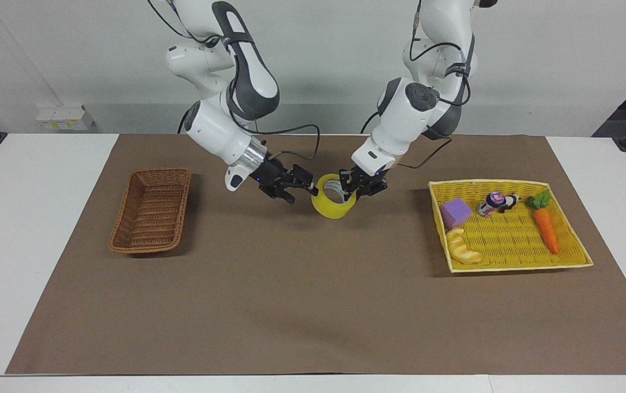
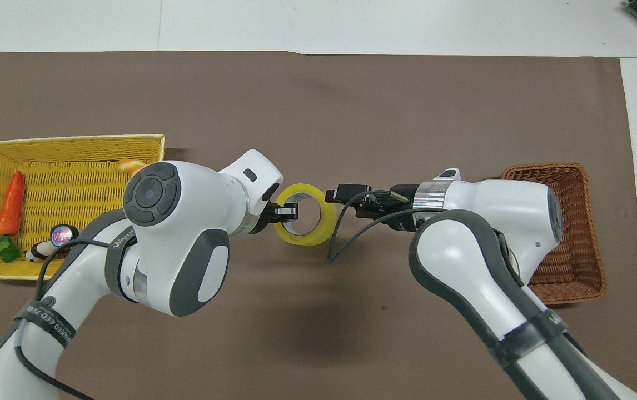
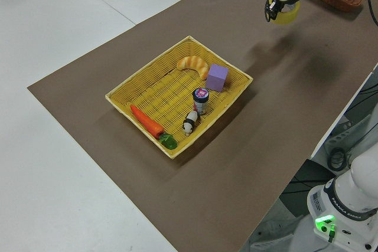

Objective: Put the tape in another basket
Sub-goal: 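Grasp the tape with the right gripper while the left gripper releases it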

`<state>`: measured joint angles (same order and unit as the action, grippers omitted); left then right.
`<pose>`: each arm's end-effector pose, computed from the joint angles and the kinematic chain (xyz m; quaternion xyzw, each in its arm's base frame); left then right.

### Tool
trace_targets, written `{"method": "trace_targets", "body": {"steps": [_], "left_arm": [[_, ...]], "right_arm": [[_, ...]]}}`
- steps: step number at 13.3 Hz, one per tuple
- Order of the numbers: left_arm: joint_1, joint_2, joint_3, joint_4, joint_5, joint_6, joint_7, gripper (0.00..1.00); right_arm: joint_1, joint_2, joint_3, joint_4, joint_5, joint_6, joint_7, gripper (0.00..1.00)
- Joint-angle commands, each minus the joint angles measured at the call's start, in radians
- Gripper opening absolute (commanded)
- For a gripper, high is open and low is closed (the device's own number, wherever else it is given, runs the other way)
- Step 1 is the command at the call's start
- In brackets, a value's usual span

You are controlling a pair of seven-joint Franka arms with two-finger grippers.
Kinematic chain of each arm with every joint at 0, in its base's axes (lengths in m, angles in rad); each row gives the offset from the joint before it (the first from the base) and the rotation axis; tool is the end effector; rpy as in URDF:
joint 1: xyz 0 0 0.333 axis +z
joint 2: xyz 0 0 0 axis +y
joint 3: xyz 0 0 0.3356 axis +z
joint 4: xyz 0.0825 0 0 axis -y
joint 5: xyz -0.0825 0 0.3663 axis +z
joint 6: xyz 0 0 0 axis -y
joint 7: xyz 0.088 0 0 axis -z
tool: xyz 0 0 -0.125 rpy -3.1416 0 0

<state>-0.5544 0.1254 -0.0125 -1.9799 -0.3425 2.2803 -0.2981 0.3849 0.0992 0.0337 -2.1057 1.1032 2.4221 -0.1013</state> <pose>0.4916 -0.3276 0.4342 0.9860 -0.0330 0.0198 0.1625 0.5219 0.2476 0.4124 -0.9087 0.1253 -0.0294 0.3971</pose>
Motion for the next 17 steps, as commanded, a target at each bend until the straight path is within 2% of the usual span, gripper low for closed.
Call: {"method": "trace_targets", "body": {"steps": [1,3,6,7,8,9,10,16,17], "left_arm": [[-0.021,-0.009,0.014,0.016,-0.021,0.001,0.005,0.00],[-0.016,0.034,0.014,0.093,-0.023,-0.002,0.002,0.00],[-0.018,0.039,0.014,0.107,-0.036,0.004,-0.007,0.00],[-0.016,0.039,0.014,0.107,-0.049,0.008,-0.007,0.00],[-0.018,0.039,0.014,0.107,-0.053,0.011,-0.007,0.00],[-0.016,0.039,0.014,0.107,-0.053,0.011,-0.007,0.00],[-0.018,0.039,0.014,0.105,-0.053,0.011,-0.007,0.00],[-0.019,0.039,0.016,0.105,-0.052,0.010,-0.018,0.01],[-0.019,0.039,0.016,0.105,-0.052,0.011,-0.018,0.07]], "right_arm": [[0.011,-0.006,0.002,-0.011,0.038,0.026,-0.034,1.00],[0.031,0.007,0.002,-0.011,0.038,0.029,-0.040,1.00],[0.035,0.008,0.002,-0.008,0.038,0.029,-0.040,1.00],[0.035,0.010,0.002,-0.005,0.038,0.028,-0.038,0.73],[0.035,0.010,0.002,-0.005,0.038,0.026,-0.035,0.28],[0.034,0.010,0.002,-0.004,0.038,0.023,-0.035,0.03],[0.034,0.011,0.002,0.000,0.038,0.022,-0.034,0.00],[0.031,0.019,0.002,0.010,0.037,0.022,-0.032,0.00],[0.031,0.019,0.002,0.010,0.037,0.022,-0.032,0.00]]}}
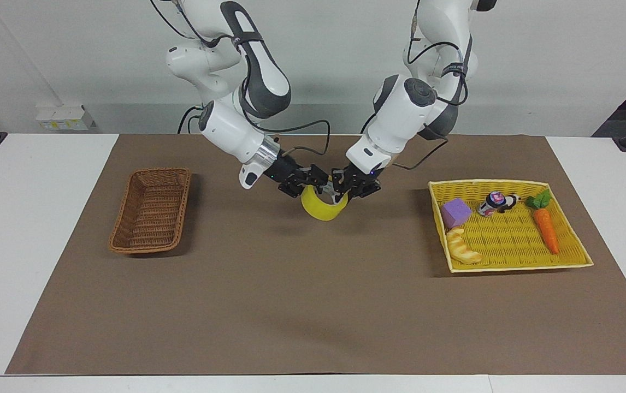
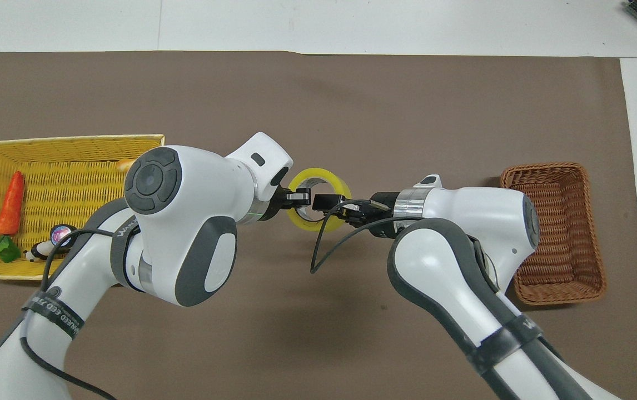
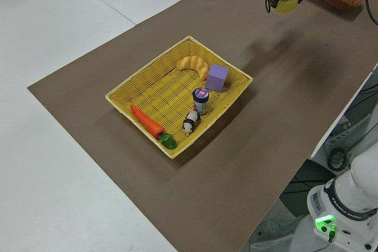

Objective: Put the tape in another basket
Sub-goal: 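Grasp the tape with the right gripper while the left gripper releases it, then carry the tape with the right gripper while the left gripper withdraws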

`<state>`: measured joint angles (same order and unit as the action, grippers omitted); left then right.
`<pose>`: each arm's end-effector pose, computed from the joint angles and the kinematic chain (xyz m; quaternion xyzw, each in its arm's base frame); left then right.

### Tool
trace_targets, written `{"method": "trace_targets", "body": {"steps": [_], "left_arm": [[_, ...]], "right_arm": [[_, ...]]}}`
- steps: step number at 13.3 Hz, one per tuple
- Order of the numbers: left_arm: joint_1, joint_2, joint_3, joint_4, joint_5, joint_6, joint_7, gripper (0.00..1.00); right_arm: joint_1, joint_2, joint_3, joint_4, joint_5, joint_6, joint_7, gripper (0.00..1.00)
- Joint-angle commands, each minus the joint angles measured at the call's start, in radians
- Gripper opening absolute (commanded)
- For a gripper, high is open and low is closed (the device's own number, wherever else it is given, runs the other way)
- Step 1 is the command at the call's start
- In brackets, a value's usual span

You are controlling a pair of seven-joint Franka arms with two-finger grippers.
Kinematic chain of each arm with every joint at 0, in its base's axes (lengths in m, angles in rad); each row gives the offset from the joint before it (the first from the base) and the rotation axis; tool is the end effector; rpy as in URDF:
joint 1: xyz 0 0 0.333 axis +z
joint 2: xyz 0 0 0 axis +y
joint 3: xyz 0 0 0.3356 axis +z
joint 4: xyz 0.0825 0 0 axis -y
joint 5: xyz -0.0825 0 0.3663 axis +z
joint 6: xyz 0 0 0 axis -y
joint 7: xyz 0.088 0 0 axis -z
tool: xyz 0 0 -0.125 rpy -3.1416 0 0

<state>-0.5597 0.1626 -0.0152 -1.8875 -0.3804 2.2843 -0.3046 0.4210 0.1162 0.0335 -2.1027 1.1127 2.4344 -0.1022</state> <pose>0.5086 -0.3454 0.4563 0.9805 -0.0259 0.0366 0.1914 0.5158 0.2659 0.4046 -0.9106 0.1168 -0.0217 0.3958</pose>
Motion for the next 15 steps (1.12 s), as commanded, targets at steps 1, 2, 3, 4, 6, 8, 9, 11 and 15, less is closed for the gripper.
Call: {"method": "trace_targets", "body": {"steps": [1,2,3,4,6,8,9,11,15], "left_arm": [[-0.016,0.000,0.020,0.015,-0.014,0.007,-0.013,0.37],[-0.012,0.001,0.020,0.022,-0.009,0.012,-0.011,0.72],[-0.009,0.003,0.020,0.028,-0.005,0.023,-0.010,0.90],[-0.006,0.002,0.020,0.028,-0.002,0.024,-0.007,0.99],[-0.003,-0.012,0.024,0.028,0.011,0.015,-0.001,1.00],[0.006,-0.052,0.034,0.025,0.026,-0.011,0.002,1.00],[0.030,-0.070,0.034,0.025,0.053,-0.049,0.001,1.00],[0.075,-0.104,0.034,0.025,0.209,-0.141,0.007,1.00],[0.226,-0.161,0.034,0.025,0.296,-0.221,0.102,1.00]], "right_arm": [[-0.005,0.002,0.002,0.007,0.027,0.009,-0.030,0.00],[-0.005,0.002,0.002,0.009,0.027,0.009,-0.030,0.00],[-0.005,0.002,0.002,0.009,0.027,0.009,-0.028,0.00],[-0.005,0.002,0.000,0.009,0.027,0.009,-0.028,0.00],[-0.005,0.002,0.000,0.007,0.026,0.009,-0.028,0.00],[-0.005,0.002,-0.001,0.007,0.015,0.009,-0.025,0.00],[-0.008,0.002,-0.003,0.006,0.009,0.008,-0.018,0.00],[-0.014,0.003,-0.004,0.003,-0.026,0.006,0.007,0.00],[-0.118,0.005,-0.011,0.019,-0.225,-0.134,0.045,0.00]]}}
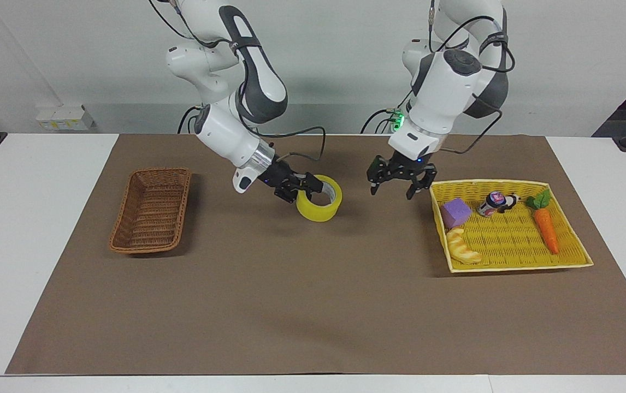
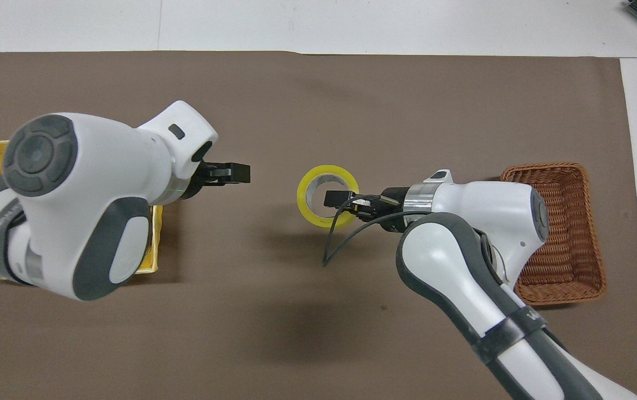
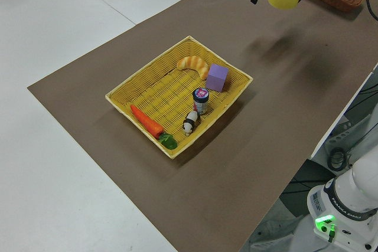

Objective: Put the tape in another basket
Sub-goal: 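Carry the tape with the right gripper while the left gripper withdraws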

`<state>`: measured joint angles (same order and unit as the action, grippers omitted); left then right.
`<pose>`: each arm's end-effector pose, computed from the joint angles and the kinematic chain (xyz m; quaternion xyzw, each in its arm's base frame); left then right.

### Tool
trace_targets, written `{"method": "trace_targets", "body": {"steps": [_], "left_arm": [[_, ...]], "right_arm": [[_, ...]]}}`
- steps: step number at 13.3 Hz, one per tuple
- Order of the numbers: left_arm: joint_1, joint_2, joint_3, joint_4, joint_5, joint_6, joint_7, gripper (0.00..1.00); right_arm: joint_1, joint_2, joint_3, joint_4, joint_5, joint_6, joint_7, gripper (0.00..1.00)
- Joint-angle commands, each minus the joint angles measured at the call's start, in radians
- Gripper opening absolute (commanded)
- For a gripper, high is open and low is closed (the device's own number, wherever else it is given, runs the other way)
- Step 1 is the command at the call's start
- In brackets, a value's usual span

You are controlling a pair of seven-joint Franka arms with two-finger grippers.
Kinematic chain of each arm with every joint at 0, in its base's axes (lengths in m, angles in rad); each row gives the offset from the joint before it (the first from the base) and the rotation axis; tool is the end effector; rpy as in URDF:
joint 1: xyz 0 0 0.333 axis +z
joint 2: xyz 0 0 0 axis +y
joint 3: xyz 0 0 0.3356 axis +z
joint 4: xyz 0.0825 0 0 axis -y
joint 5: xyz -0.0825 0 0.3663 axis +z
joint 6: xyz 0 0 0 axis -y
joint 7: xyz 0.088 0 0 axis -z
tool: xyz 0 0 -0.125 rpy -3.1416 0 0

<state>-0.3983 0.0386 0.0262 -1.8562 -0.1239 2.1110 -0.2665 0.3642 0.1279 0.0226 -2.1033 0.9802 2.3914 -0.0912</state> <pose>0.5391 -0.2189 0.5240 0.9923 -0.0265 0.0848 0.0867 0.5280 0.2334 0.3938 -0.9292 0.1006 -0.0181 0.3552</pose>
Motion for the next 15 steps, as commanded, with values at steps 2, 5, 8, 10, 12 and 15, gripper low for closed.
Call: {"method": "trace_targets", "body": {"steps": [2,5,8,10,12,15], "left_arm": [[0.155,-0.083,-0.008,-0.001,0.053,-0.092,0.206,1.00],[0.286,-0.103,-0.008,0.102,0.059,-0.202,0.351,1.00],[0.360,-0.083,-0.008,0.268,0.104,-0.386,0.458,1.00],[0.366,-0.071,-0.005,0.330,0.128,-0.484,0.474,1.00],[0.368,-0.049,-0.002,0.397,0.128,-0.557,0.472,1.00],[0.365,-0.060,0.001,0.394,0.130,-0.566,0.472,1.00]], "right_arm": [[-0.149,-0.005,0.003,0.089,-0.248,-0.232,0.088,0.00],[-0.241,-0.004,-0.001,0.172,-0.366,-0.365,0.104,0.00],[-0.326,-0.002,0.000,0.218,-0.513,-0.463,0.108,0.00],[-0.398,-0.002,0.000,0.241,-0.593,-0.535,0.107,0.00],[-0.435,0.028,0.002,0.311,-0.693,-0.613,0.107,0.00],[-0.462,0.044,0.000,0.324,-0.868,-0.627,0.108,0.00]]}}
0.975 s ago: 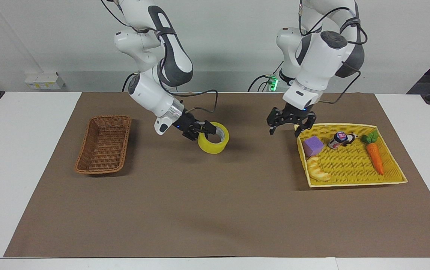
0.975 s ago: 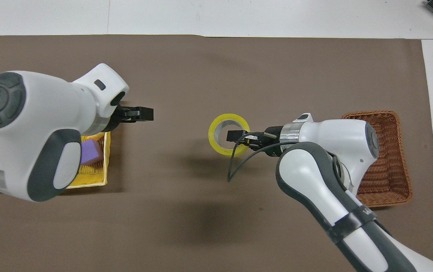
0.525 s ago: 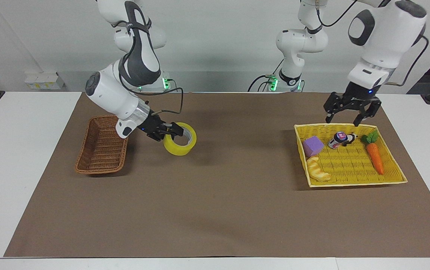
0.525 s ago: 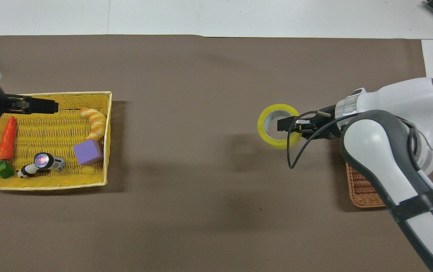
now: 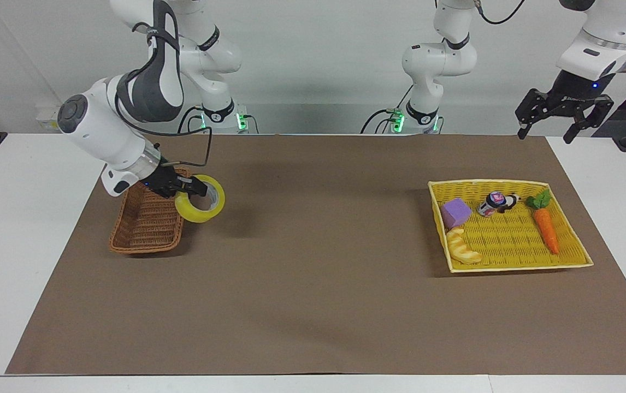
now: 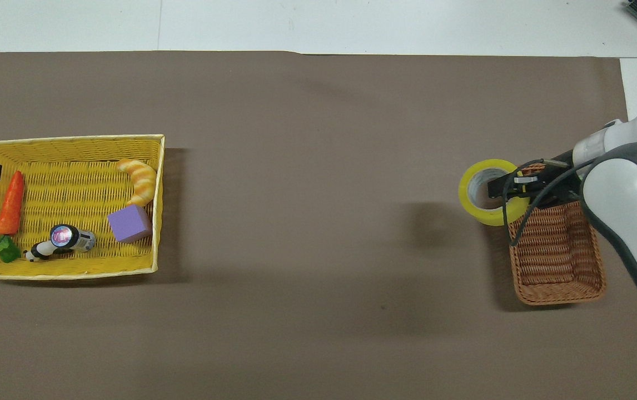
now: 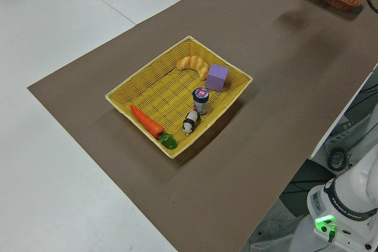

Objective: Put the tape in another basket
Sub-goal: 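Lower the tape into the wicker basket and open the right gripper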

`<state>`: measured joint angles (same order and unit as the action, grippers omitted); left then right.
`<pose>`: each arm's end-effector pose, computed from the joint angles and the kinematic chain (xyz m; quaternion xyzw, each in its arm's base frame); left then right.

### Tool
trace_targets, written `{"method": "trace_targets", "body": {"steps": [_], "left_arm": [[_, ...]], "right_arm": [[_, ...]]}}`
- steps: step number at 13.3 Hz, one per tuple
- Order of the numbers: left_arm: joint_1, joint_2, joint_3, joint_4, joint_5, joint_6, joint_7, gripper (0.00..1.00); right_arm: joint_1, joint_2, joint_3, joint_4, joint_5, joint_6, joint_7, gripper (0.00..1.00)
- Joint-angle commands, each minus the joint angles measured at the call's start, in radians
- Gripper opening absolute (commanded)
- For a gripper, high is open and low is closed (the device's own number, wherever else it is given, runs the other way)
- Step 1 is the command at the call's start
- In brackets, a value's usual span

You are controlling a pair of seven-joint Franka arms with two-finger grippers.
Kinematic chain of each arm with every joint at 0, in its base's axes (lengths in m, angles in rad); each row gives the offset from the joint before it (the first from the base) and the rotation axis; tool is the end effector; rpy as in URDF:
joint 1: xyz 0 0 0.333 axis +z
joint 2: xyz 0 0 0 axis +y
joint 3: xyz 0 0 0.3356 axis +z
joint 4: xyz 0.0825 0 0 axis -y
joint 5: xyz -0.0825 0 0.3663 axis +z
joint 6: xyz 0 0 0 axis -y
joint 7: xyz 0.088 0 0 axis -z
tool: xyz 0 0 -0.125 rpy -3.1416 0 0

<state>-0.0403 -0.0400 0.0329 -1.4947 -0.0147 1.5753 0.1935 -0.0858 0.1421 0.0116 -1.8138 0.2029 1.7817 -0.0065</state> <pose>0.5257 -0.0053 0.6825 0.9931 -0.1005 0.0607 0.0024 0.5654 -0.0213 0.4560 -0.9894 0.0632 0.0825 0.1010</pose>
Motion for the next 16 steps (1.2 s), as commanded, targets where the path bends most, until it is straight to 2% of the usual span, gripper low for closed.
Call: {"method": "trace_targets", "body": {"steps": [1,5,7,9,10,11,16], "left_arm": [[0.008,0.014,-0.005,0.025,0.021,-0.040,0.011,1.00],[0.008,0.011,-0.005,0.019,0.021,-0.047,0.004,1.00],[0.007,0.011,-0.007,0.021,0.021,-0.040,0.004,1.00],[0.005,0.012,-0.007,0.021,0.021,-0.041,0.004,1.00],[0.005,0.011,-0.007,0.021,0.021,-0.041,0.004,1.00],[0.006,0.011,-0.007,0.021,0.019,-0.041,0.004,1.00],[0.007,0.011,-0.007,0.021,0.019,-0.041,0.004,1.00]], "right_arm": [[-0.032,0.028,0.011,0.031,-0.143,-0.018,0.022,0.00],[-0.110,0.025,0.011,-0.076,-0.284,0.008,0.010,0.00],[-0.137,0.025,0.011,-0.119,-0.307,0.013,-0.021,0.00],[-0.167,0.027,0.013,-0.175,-0.316,0.068,-0.029,0.00],[-0.169,0.030,0.011,-0.197,-0.318,0.091,-0.030,0.62],[-0.169,0.030,0.011,-0.211,-0.318,0.106,-0.032,1.00],[-0.169,0.033,0.011,-0.174,-0.319,0.091,-0.067,1.00]]}}
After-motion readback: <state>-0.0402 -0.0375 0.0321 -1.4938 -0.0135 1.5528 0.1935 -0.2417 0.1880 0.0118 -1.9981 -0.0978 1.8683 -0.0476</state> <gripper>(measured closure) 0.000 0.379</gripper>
